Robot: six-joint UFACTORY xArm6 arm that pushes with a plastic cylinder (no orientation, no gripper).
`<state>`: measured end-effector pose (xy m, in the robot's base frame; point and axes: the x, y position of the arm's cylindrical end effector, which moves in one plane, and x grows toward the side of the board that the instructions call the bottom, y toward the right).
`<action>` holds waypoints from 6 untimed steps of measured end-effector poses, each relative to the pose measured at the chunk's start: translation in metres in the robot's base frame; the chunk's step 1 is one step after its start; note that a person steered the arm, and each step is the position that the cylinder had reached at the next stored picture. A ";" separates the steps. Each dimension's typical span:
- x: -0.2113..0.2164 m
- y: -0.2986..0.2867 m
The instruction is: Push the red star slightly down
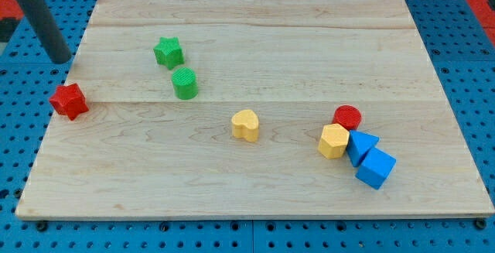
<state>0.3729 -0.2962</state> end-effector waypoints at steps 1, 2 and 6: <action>0.067 0.040; 0.129 0.041; 0.134 -0.003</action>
